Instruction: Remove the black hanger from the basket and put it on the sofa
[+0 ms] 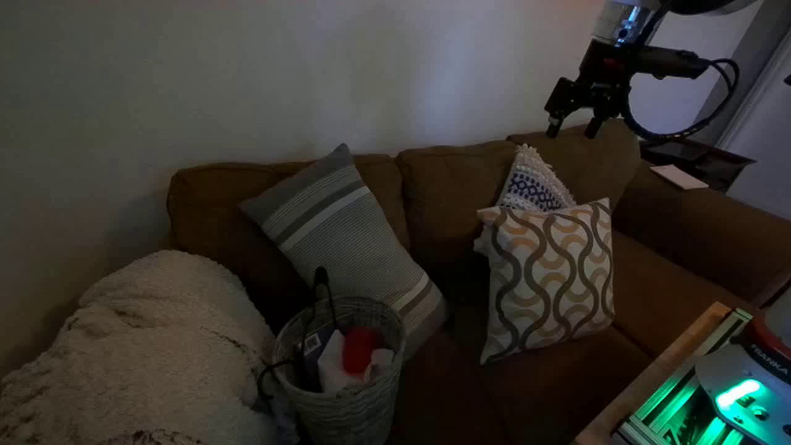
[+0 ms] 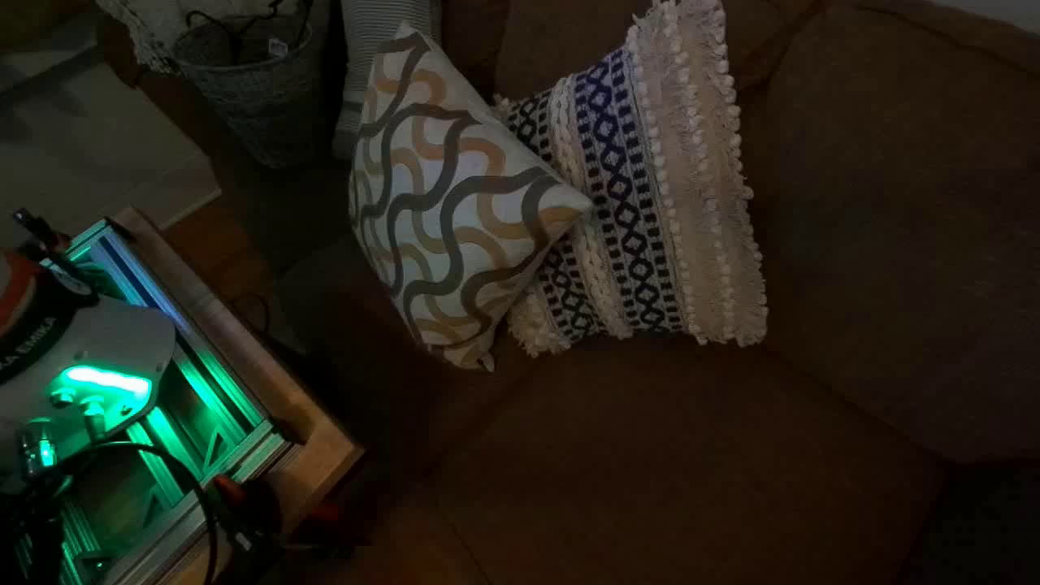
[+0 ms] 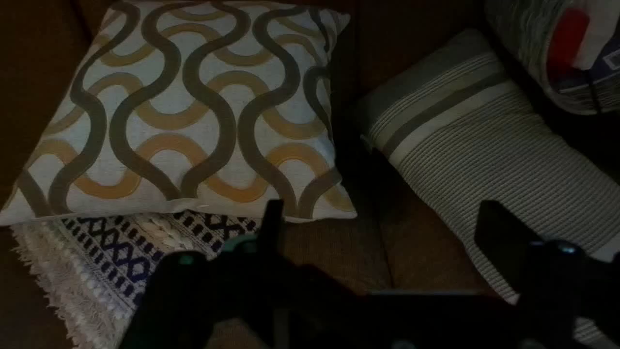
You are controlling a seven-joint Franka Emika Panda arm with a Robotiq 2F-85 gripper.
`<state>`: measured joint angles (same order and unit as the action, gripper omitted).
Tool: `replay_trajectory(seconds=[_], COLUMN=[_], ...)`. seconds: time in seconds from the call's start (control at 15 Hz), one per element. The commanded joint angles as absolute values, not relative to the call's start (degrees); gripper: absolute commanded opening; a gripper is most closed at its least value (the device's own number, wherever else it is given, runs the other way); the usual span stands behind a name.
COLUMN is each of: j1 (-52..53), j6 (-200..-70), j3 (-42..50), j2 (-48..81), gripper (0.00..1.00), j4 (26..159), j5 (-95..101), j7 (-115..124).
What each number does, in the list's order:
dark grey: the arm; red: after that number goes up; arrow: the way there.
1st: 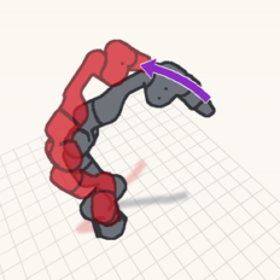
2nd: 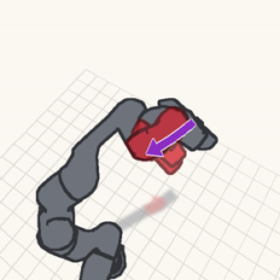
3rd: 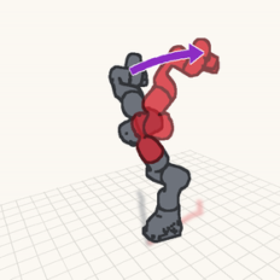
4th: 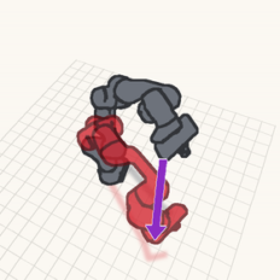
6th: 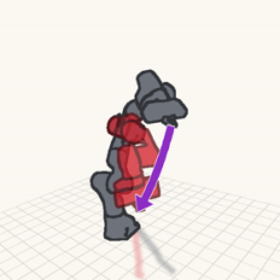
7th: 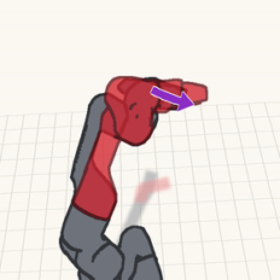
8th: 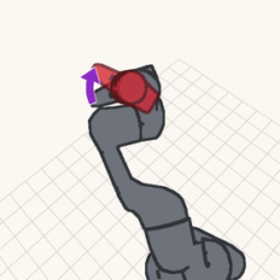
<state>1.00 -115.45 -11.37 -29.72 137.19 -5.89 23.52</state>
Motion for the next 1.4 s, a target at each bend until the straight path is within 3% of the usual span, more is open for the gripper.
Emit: replay_trajectory(seconds=[0.0,0.2,0.53,0.93,1.33], j1=[1.5,1.5,10.8,18.8,22.0], j6=[-115.3,-115.3,-125.6,-139.6,-128.7], j3=[-11.0,-11.0,-16.7,-24.8,-24.5], j2=[-29.6,-29.6,-22.9,-5.3,13.4], gripper=[1.00,1.00,1.00,1.00,1.00], j4=[137.1,137.1,131.2,117.5,105.9], j5=[-5.6,-5.6,-12.2,-12.2,-10.8], j7=[23.7,23.7,20.0,16.1,18.8])
